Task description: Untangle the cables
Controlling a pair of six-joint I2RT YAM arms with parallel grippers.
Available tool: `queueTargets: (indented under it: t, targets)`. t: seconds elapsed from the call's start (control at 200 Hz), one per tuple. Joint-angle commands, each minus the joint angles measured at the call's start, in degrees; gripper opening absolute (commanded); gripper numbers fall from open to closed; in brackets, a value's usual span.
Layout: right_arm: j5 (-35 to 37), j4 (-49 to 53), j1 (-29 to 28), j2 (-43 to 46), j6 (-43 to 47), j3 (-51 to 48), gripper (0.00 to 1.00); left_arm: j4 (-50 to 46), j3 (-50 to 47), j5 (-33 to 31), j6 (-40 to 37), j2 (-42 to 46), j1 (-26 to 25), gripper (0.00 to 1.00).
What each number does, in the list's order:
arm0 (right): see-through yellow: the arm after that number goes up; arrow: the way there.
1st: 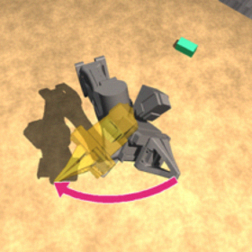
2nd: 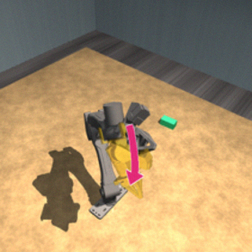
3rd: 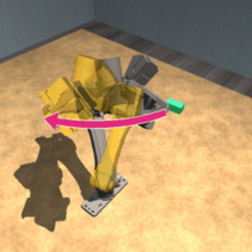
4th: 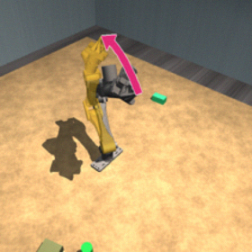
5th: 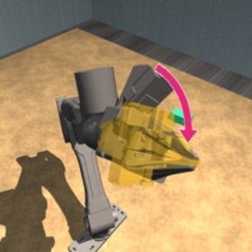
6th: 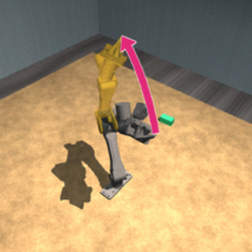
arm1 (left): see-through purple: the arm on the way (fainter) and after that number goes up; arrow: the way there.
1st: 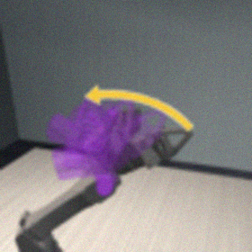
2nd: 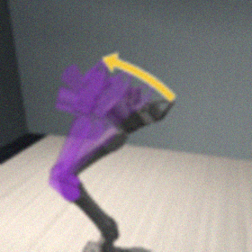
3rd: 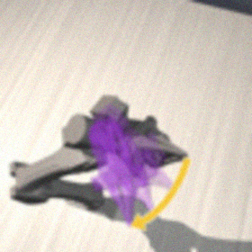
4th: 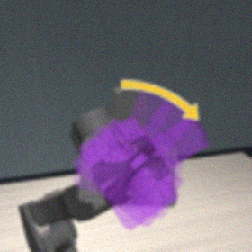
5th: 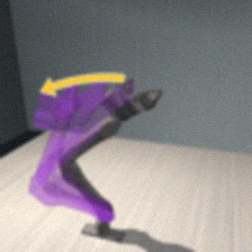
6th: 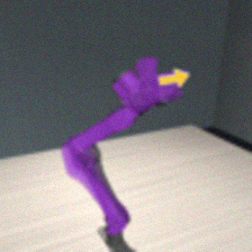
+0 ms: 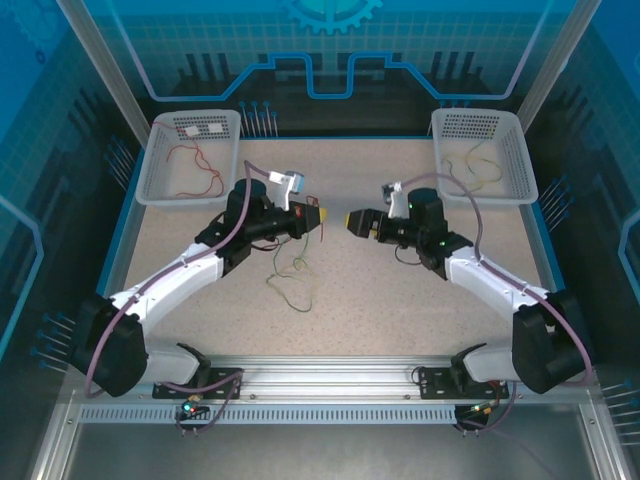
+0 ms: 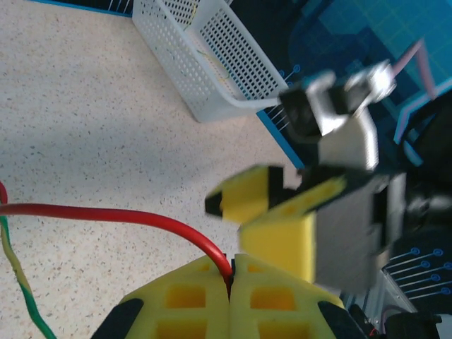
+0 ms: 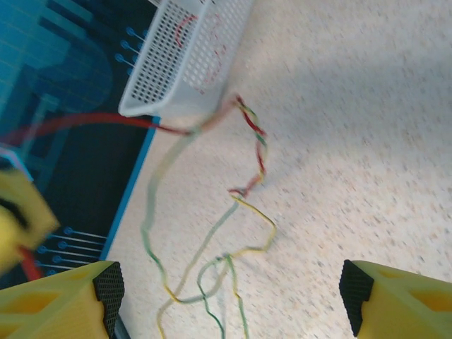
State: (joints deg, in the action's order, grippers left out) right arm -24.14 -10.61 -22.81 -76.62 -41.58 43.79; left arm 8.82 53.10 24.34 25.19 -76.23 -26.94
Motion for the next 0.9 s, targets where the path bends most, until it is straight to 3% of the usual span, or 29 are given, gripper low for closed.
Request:
queueTargets:
  t: [0.0, 0.145, 0.385, 0.6, 0.745, 0.895]
  targets:
    - [-1.2, -16.3, -1.5, -1.3, -0.5, -3.4, 0.82, 3.5, -1.1, 2.0, 1.7, 0.7, 0.7, 0.00]
    - [-6.5, -23.4, -4.5, -8.4, -0.1, -1.3, 0.82, 3.7, -0.7, 2.9, 1.8, 0.0, 0.7, 0.00]
    - [-8.2, -33.0, -8.6, -19.9, -5.7, 6.1, 0.81, 4.6, -1.0, 3.1, 2.5, 0.4, 0.7, 0.00]
    - [-6.9, -29.0, -11.7, -25.7, -4.2, 13.2, 0.78, 4.9, -1.9, 3.0, 2.4, 1.6, 0.9, 0.00]
    - [-3.2, -28.2, -12.5, -27.8, -2.7, 13.8, 0.60, 7.7, -3.6, 2.8, 3.8, 3.0, 1.2, 0.00]
    - [-0.2, -26.2, -12.7, -27.0, -1.0, 13.4, 0.31, 9.1, -4.7, 2.1, 4.8, 3.9, 1.9, 0.00]
